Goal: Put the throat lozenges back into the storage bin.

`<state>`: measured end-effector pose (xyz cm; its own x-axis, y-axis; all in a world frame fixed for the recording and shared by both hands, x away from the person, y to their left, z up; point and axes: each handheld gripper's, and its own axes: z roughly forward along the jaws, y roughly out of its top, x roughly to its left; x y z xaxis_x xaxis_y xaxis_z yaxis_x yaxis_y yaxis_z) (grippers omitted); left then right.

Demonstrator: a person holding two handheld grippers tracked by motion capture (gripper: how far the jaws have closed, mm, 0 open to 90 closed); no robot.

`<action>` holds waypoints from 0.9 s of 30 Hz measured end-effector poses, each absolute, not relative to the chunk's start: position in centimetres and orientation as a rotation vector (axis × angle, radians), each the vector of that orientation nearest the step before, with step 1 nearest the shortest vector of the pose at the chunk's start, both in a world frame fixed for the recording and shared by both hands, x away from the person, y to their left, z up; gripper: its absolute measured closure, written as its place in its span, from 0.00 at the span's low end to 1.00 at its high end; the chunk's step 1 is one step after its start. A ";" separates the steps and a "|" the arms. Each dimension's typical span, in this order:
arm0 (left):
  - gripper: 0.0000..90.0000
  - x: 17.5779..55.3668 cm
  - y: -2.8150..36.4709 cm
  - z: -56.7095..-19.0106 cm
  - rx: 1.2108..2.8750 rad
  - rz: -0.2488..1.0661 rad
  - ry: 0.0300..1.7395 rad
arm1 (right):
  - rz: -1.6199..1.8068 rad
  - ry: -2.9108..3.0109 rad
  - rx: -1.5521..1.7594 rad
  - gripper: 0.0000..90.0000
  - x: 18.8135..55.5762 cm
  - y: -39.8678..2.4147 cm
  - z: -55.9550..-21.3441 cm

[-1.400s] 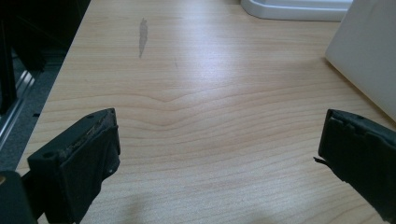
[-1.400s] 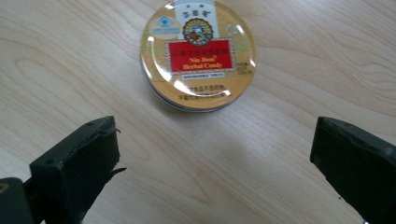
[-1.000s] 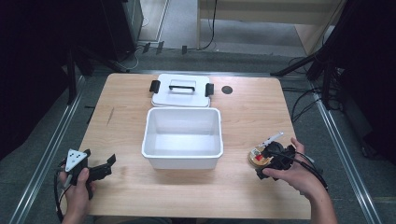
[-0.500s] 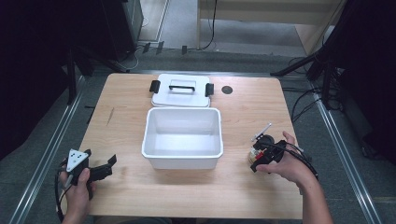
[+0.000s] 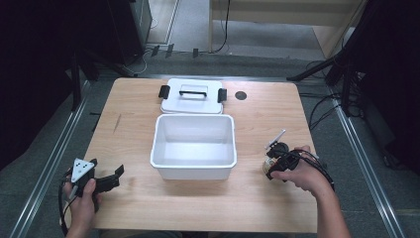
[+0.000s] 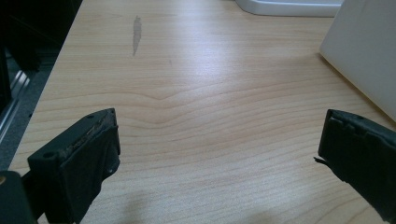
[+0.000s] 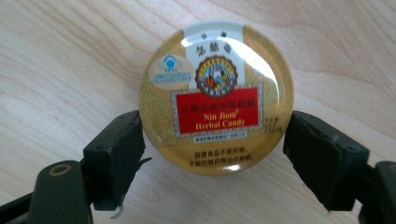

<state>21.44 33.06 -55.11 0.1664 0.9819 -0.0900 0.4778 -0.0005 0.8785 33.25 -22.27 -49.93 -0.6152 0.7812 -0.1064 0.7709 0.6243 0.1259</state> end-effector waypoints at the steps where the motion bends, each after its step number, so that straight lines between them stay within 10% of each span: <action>1: 0.00 21.4 33.1 -55.1 1.605 0.758 1.432 | 0.101 2.695 1.291 0.42 33.2 -22.3 -49.9; 5: 0.00 21.5 33.0 -55.1 1.604 0.758 1.432 | 0.171 2.647 1.318 0.46 33.3 -22.6 -49.3; 19: 0.00 21.5 33.0 -55.1 1.606 0.758 1.434 | 0.186 2.618 1.405 0.03 35.6 -20.8 -48.8; 27: 0.00 21.5 33.0 -55.1 1.609 0.754 1.431 | 0.220 2.593 1.492 0.02 37.5 -19.2 -49.3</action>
<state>21.47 33.02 -55.11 0.1693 0.9814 -0.0903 0.4803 -0.0021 0.8771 37.48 -19.18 -49.28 -0.4976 0.8660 -0.0490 0.8453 0.4968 0.1963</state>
